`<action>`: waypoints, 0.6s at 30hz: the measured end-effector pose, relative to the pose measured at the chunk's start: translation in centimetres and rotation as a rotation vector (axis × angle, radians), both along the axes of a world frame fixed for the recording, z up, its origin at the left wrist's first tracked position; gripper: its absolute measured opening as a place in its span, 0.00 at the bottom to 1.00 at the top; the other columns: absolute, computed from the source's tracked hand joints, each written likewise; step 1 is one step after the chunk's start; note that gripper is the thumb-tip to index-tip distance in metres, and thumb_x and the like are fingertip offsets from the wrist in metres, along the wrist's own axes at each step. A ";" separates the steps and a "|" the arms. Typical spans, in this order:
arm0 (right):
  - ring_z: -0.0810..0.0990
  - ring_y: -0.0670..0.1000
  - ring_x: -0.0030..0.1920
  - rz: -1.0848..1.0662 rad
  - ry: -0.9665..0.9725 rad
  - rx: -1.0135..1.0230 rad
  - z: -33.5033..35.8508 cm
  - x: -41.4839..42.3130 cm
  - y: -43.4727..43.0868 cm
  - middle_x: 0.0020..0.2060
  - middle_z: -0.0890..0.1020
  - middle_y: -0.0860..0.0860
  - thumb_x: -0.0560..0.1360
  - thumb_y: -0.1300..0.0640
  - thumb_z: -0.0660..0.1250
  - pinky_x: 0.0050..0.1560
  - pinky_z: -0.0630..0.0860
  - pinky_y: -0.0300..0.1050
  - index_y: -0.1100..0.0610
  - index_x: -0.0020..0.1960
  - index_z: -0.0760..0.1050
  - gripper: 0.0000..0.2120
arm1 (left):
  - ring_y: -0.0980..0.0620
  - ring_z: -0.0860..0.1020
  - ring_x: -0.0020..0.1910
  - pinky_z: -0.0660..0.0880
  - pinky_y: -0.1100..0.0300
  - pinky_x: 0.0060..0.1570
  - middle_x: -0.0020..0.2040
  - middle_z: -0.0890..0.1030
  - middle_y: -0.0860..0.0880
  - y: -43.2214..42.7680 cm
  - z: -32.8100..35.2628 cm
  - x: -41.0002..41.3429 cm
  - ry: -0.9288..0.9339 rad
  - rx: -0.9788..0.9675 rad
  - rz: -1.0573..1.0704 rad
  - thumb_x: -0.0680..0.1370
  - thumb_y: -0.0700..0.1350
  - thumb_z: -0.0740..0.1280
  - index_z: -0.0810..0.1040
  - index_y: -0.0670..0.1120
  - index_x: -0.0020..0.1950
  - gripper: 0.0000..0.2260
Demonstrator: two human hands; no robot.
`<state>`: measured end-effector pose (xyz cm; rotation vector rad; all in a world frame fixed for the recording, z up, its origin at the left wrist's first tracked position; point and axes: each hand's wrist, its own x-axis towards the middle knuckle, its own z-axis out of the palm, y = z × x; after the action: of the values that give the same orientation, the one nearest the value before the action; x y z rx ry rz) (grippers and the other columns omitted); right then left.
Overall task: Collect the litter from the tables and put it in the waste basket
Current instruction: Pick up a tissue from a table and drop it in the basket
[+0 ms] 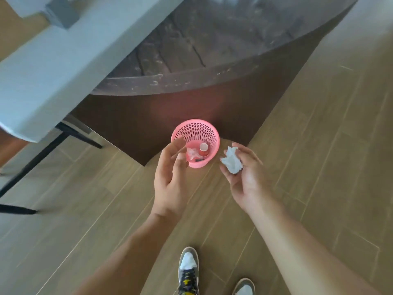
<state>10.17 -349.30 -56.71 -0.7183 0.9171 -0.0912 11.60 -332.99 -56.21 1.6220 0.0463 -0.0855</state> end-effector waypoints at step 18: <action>0.83 0.53 0.53 0.134 0.255 -0.046 -11.0 10.4 0.2 0.56 0.82 0.56 0.81 0.61 0.68 0.43 0.84 0.44 0.59 0.63 0.80 0.12 | 0.58 0.80 0.66 0.78 0.44 0.68 0.63 0.82 0.65 1.7 -8.3 9.1 0.011 0.067 0.027 0.85 0.55 0.60 0.78 0.66 0.63 0.10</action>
<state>20.58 -349.06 -67.74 -0.8451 1.1094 0.1005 20.73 -331.33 -64.54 1.6871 0.0803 -0.0733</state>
